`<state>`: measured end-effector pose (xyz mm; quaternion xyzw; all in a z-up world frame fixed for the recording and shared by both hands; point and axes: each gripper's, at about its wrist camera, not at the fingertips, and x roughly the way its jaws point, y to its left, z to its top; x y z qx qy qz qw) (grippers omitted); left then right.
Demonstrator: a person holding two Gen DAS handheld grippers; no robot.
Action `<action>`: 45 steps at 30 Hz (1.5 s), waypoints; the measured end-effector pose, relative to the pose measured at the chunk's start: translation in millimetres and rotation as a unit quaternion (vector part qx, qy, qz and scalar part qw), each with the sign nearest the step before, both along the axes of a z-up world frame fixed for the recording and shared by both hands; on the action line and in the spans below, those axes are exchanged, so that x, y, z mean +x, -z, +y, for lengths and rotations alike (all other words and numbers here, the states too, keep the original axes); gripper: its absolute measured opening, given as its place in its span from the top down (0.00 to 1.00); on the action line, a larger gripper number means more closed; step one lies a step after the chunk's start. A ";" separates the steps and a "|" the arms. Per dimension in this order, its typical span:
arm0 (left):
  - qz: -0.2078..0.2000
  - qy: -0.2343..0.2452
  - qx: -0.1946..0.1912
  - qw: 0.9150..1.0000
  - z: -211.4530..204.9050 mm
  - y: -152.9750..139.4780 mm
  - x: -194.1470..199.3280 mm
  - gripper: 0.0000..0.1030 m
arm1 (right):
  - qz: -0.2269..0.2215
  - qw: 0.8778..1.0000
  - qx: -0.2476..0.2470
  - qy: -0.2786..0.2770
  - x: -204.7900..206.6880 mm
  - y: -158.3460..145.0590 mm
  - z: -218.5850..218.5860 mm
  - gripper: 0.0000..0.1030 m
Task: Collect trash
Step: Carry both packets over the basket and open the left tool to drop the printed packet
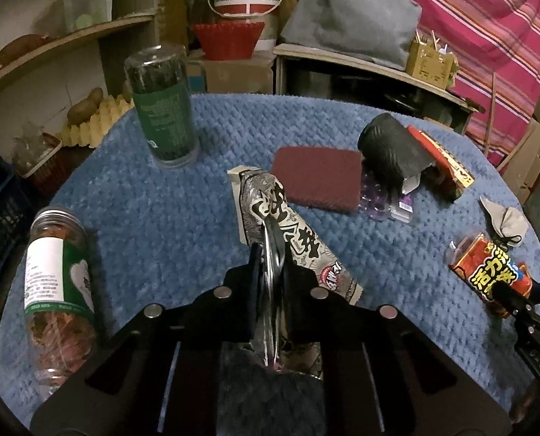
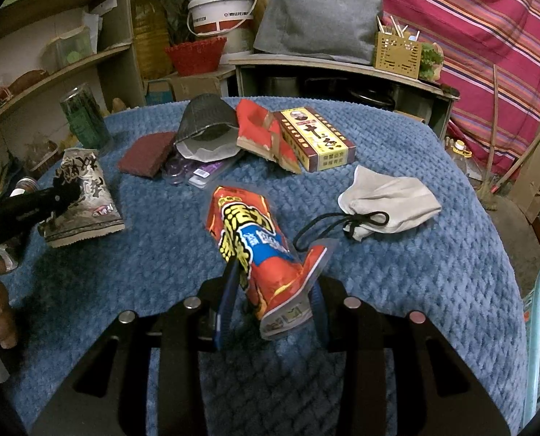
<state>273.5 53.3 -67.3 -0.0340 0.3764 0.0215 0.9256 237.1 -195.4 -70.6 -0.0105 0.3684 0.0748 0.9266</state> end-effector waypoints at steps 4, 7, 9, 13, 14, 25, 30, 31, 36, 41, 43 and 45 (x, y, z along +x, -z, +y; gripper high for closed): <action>-0.005 -0.002 0.001 1.000 -0.8 -2.4 -2.8 0.91 | -0.003 1.000 0.003 0.001 -1.6 -1.5 -0.9 0.64; -0.007 -0.001 0.000 1.000 -1.8 -4.3 -5.6 0.91 | -0.008 1.000 0.006 0.003 -3.8 -3.8 -3.1 0.64; -0.007 0.001 0.000 1.000 -2.5 -5.3 -7.6 0.91 | -0.012 1.000 0.008 0.004 -6.1 -5.7 -6.2 0.64; -0.011 0.008 0.002 1.000 -8.2 -8.9 -12.7 0.91 | -0.018 1.000 0.009 0.002 -9.0 -8.9 -7.5 0.64; -0.013 0.011 0.006 1.000 -10.4 -10.0 -13.9 0.91 | -0.021 1.000 0.007 0.001 -10.3 -10.6 -7.8 0.64; -0.017 0.036 0.014 0.999 -44.3 -24.4 -37.2 0.92 | -0.043 0.998 0.011 0.045 -49.7 -36.9 -82.1 0.65; -0.024 0.058 0.015 0.998 -81.1 -38.6 -48.7 0.93 | -0.062 0.995 0.017 0.083 -71.9 -58.4 -137.5 0.65; -0.027 0.061 0.014 0.998 -87.1 -40.9 -50.8 0.93 | -0.066 0.994 0.014 0.090 -76.8 -63.6 -148.6 0.65; -0.039 0.096 -0.005 0.995 -135.6 -58.2 -58.5 0.93 | -0.076 0.990 -0.003 0.120 -98.5 -78.3 -192.4 0.65; -0.039 0.140 -0.019 0.989 -187.5 -64.4 -63.4 0.93 | -0.077 0.985 -0.018 0.154 -122.0 -80.1 -237.1 0.65; -0.039 0.163 -0.022 0.986 -216.1 -65.0 -66.9 0.93 | -0.073 0.982 -0.018 0.172 -132.4 -77.7 -258.7 0.65; -0.037 0.181 -0.024 0.982 -238.3 -64.4 -69.3 0.93 | -0.068 0.980 -0.015 0.185 -139.6 -74.4 -277.0 0.65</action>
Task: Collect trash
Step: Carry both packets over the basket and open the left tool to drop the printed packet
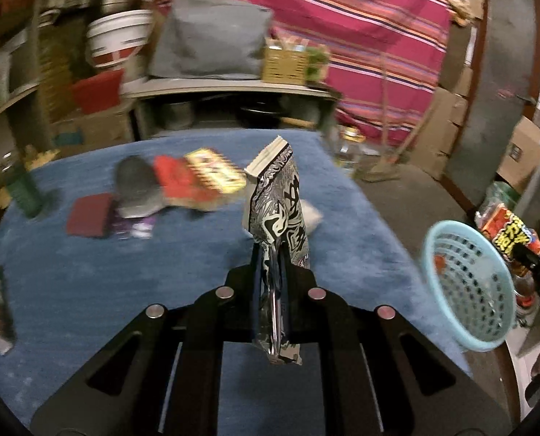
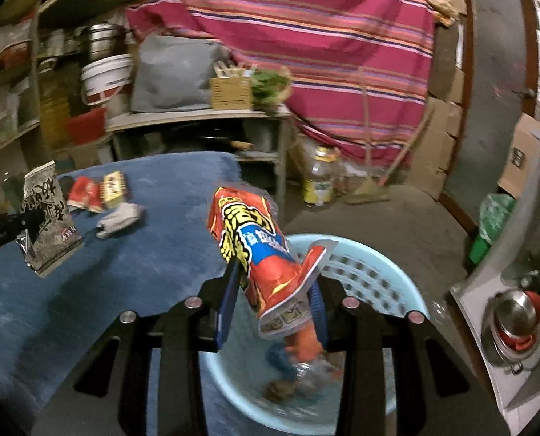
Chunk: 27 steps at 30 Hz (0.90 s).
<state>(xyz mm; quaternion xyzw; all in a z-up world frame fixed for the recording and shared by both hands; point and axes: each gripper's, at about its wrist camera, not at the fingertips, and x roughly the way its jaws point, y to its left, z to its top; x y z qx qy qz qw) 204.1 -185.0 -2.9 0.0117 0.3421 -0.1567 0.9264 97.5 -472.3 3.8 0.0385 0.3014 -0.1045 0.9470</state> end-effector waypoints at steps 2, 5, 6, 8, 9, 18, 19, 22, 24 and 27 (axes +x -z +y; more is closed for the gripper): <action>0.003 0.019 -0.004 1.000 -23.5 2.5 -2.4 0.93 | 0.007 1.000 0.003 0.014 -6.1 4.0 -17.4 0.65; 0.012 0.047 -0.015 0.999 -54.1 7.4 -6.1 0.93 | 0.013 1.000 0.000 0.023 -11.1 8.3 -30.7 0.65; 0.012 0.054 -0.013 0.998 -62.4 8.2 -7.8 0.93 | 0.015 1.000 -0.001 0.027 -12.7 9.9 -35.2 0.65; 0.010 0.073 -0.004 0.997 -86.3 10.0 -12.8 0.93 | 0.018 0.999 -0.001 0.033 -15.0 13.3 -42.9 0.65; 0.007 0.085 0.000 0.996 -99.7 10.4 -16.8 0.93 | 0.019 0.999 0.001 0.035 -15.7 14.6 -45.9 0.65; 0.003 0.143 -0.011 0.990 -166.5 8.1 -33.4 0.92 | 0.030 0.998 0.009 0.049 -20.3 26.4 -66.2 0.65; 0.002 0.147 -0.009 0.989 -171.8 9.4 -34.9 0.92 | 0.030 0.998 0.010 0.051 -21.0 27.0 -68.8 0.65; 0.002 0.154 -0.005 0.988 -183.8 14.7 -37.8 0.90 | 0.032 0.998 0.013 0.057 -22.1 27.4 -73.7 0.65; 0.006 0.158 -0.002 0.987 -190.5 19.6 -37.8 0.87 | 0.035 0.997 0.016 0.063 -23.4 28.1 -77.5 0.65; 0.011 0.163 0.006 0.987 -196.5 26.0 -36.7 0.74 | 0.036 0.997 0.019 0.069 -26.0 28.8 -81.5 0.65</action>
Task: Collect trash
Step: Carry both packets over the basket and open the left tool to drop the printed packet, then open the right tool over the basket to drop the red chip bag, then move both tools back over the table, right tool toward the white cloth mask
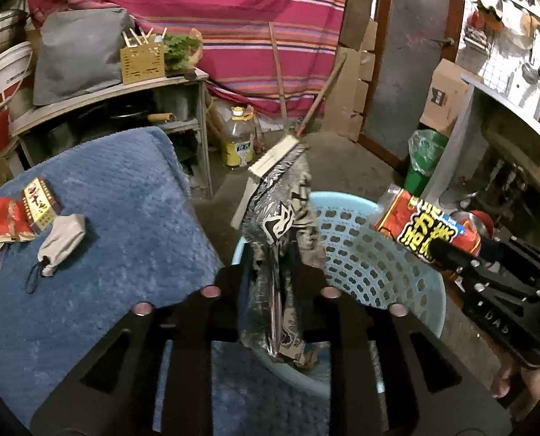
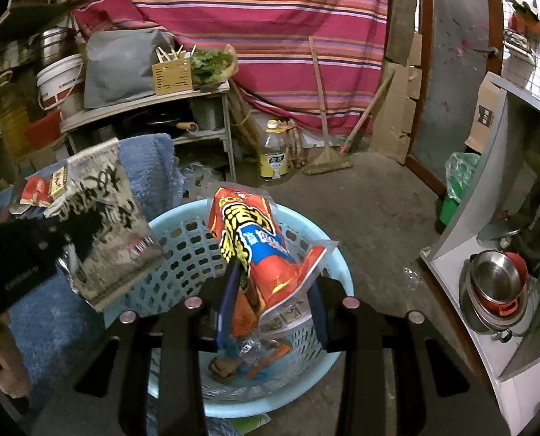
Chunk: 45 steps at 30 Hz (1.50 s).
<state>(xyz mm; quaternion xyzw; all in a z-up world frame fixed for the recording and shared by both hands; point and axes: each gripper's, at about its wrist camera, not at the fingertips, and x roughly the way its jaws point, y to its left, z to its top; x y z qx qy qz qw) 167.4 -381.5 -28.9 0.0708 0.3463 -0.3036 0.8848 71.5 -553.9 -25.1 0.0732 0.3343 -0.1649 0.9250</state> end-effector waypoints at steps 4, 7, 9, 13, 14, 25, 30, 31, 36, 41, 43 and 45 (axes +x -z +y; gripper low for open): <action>-0.001 -0.004 0.005 1.000 1.3 5.0 -0.9 0.60 | 0.000 1.000 0.001 0.000 -0.9 0.6 -0.6 0.65; -0.004 -0.013 0.003 1.000 8.8 4.6 -1.0 0.52 | 0.002 1.000 0.001 0.001 -1.4 1.9 -0.4 0.65; -0.011 -0.021 0.007 1.000 15.4 2.3 0.1 0.48 | 0.004 1.000 0.002 0.001 -1.7 4.1 -0.4 0.65; -0.035 -0.045 0.013 0.998 31.8 -6.2 1.3 0.32 | 0.011 1.000 0.005 0.002 1.3 9.3 -0.4 0.65; -0.042 -0.051 0.015 0.998 37.3 -8.6 1.3 0.29 | 0.013 1.000 0.006 0.003 2.3 11.1 0.5 0.65; -0.076 -0.095 0.027 0.992 94.4 -21.6 5.2 0.09 | 0.030 0.999 0.010 -0.005 19.8 24.9 21.9 0.63; -0.078 -0.116 0.025 0.990 123.8 -23.2 10.8 0.08 | 0.030 1.000 0.002 0.001 26.9 23.7 28.6 0.40; -0.079 -0.121 0.024 0.989 131.3 -23.8 11.7 0.07 | 0.030 1.000 -0.004 0.005 27.5 22.7 30.4 0.29; -0.091 -0.147 0.027 0.985 171.2 -25.1 15.7 0.05 | 0.040 0.999 -0.016 0.021 30.7 25.8 37.3 0.24; -0.089 -0.183 0.033 0.979 229.2 -21.5 30.6 0.05 | 0.030 0.999 -0.012 0.029 36.5 26.5 57.5 0.17; -0.088 -0.197 0.037 0.976 251.1 -19.7 38.5 0.05 | 0.024 0.999 -0.013 0.026 40.8 24.2 69.0 0.16; -0.086 -0.207 0.038 0.974 267.9 -19.0 43.7 0.05 | 0.014 1.000 -0.015 0.014 48.5 18.8 88.1 0.16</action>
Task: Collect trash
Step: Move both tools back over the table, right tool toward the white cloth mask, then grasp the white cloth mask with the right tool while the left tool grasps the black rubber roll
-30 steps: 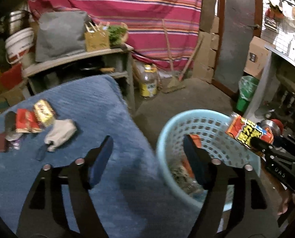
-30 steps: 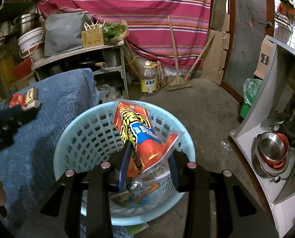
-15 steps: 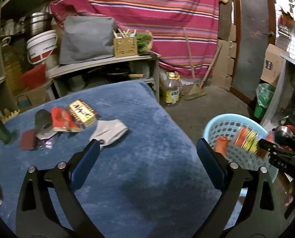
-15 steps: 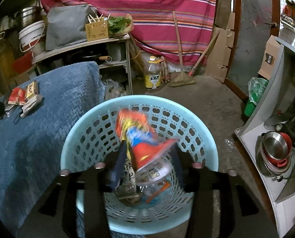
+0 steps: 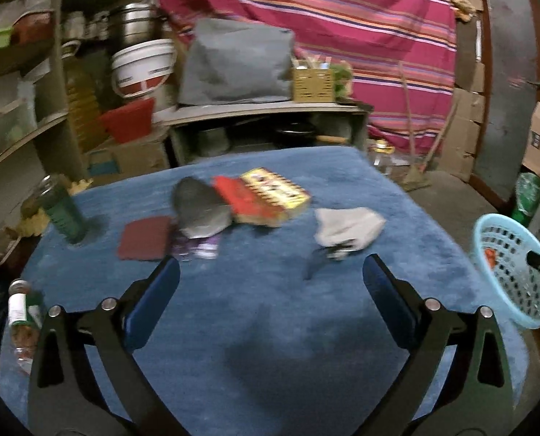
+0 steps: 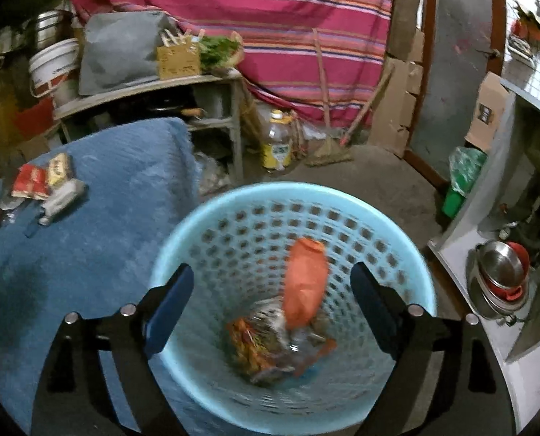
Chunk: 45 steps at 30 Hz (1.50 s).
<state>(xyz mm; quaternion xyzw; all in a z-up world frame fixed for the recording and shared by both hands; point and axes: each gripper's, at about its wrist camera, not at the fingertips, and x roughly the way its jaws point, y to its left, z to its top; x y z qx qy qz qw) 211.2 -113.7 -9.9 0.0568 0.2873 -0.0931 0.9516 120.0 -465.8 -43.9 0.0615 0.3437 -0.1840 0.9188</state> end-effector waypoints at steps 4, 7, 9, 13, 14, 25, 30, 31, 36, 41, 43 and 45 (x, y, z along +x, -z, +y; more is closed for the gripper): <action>0.003 -0.022 -0.007 1.000 42.6 4.2 11.9 0.05 | -0.020 0.999 -0.012 -0.027 16.0 -13.4 36.6 0.15; -0.002 -0.046 -0.002 0.999 70.6 12.3 17.4 0.05 | -0.032 0.998 -0.016 -0.050 31.3 -20.8 64.5 0.15; 0.003 -0.064 -0.006 0.998 86.1 19.4 21.2 0.05 | -0.032 0.997 -0.020 -0.064 44.4 -23.8 85.3 0.14; 0.018 -0.080 -0.035 0.996 113.8 25.0 31.0 0.05 | -0.029 0.996 -0.018 -0.088 67.3 -23.1 119.6 0.14; 0.016 -0.083 -0.036 0.996 116.6 25.6 31.3 0.05 | -0.028 0.995 -0.017 -0.093 72.5 -22.6 127.7 0.14; 0.028 -0.101 -0.003 0.994 134.1 44.8 51.7 0.05 | 0.001 0.993 -0.007 -0.119 150.4 7.3 199.0 0.14; 0.043 -0.105 -0.012 0.993 143.0 49.8 60.6 0.05 | 0.024 0.994 -0.005 -0.106 171.7 27.2 199.5 0.15; 0.044 -0.107 -0.013 0.993 144.4 50.7 61.2 0.05 | 0.026 0.994 0.000 -0.105 173.1 29.6 198.0 0.15; 0.055 -0.113 -0.018 0.992 144.9 57.0 66.8 0.05 | 0.033 0.993 0.015 -0.115 181.3 35.1 197.5 0.19; 0.059 -0.114 -0.027 0.991 143.8 56.2 69.2 0.05 | 0.030 0.990 0.034 -0.137 186.3 37.1 199.7 0.54; 0.057 -0.116 -0.033 0.991 143.0 52.4 68.6 0.05 | 0.025 0.989 0.038 -0.144 187.4 37.0 202.7 0.67; 0.056 -0.123 -0.031 0.990 140.7 49.5 70.3 0.05 | 0.017 0.988 0.040 -0.147 186.7 34.9 203.5 0.72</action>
